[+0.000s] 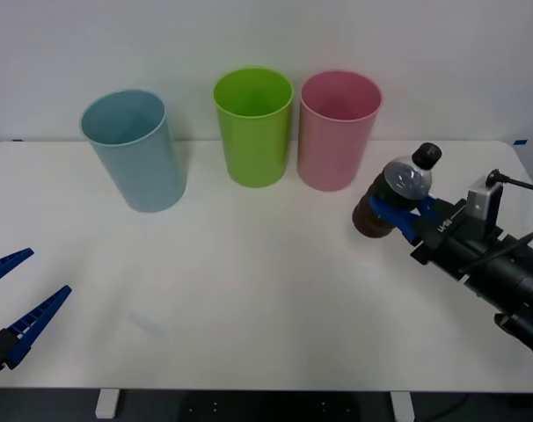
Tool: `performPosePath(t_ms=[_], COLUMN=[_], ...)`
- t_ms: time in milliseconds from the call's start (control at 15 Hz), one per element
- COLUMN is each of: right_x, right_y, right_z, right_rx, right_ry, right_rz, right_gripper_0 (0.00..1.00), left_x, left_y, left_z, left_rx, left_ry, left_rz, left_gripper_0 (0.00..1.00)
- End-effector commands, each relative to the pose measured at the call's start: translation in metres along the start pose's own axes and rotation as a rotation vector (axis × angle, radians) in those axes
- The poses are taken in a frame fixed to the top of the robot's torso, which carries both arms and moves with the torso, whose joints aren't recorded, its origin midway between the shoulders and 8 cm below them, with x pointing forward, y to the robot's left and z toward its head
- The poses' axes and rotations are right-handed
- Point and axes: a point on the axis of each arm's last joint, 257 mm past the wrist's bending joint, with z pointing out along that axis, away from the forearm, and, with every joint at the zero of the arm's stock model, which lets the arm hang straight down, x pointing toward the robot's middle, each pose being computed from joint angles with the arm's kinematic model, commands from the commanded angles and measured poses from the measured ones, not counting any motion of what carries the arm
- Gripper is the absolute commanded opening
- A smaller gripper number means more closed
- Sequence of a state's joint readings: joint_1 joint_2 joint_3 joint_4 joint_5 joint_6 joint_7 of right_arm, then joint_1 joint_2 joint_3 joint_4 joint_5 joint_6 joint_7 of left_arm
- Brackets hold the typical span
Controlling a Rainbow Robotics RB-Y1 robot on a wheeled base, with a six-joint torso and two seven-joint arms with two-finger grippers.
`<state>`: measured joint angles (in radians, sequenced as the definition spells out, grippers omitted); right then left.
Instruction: Grasp the object on the table and drop it into the matching bin: aluminum can to the light blue bin, PET bottle to the pink bin.
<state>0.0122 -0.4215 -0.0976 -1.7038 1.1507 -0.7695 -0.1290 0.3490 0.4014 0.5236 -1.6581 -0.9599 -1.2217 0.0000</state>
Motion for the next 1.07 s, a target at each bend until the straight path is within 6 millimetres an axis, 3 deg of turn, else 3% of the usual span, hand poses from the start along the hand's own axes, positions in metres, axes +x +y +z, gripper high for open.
performPosePath(t_ms=[67, 667, 800, 1067], right_x=[-0.024, -0.099, -0.119, -0.136], right_y=[0.003, -0.001, -0.007, -0.027], right_z=[0.000, 0.015, 0.024, 0.045], right_rx=[-0.018, -0.079, -0.078, -0.063], right_ry=[-0.008, -0.018, -0.043, -0.046], right_rz=[0.032, 0.120, 0.099, 0.039], right_gripper_0=[0.00, 0.00, 0.00, 0.00], left_x=[0.000, 0.000, 0.000, 0.000], left_y=[0.000, 0.000, 0.000, 0.000], left_z=[0.000, 0.000, 0.000, 0.000], left_rx=[0.000, 0.000, 0.000, 0.000], left_ry=[0.000, 0.000, 0.000, 0.000], left_rz=[0.000, 0.000, 0.000, 0.000], left_gripper_0=[1.00, 1.00, 1.00, 1.00])
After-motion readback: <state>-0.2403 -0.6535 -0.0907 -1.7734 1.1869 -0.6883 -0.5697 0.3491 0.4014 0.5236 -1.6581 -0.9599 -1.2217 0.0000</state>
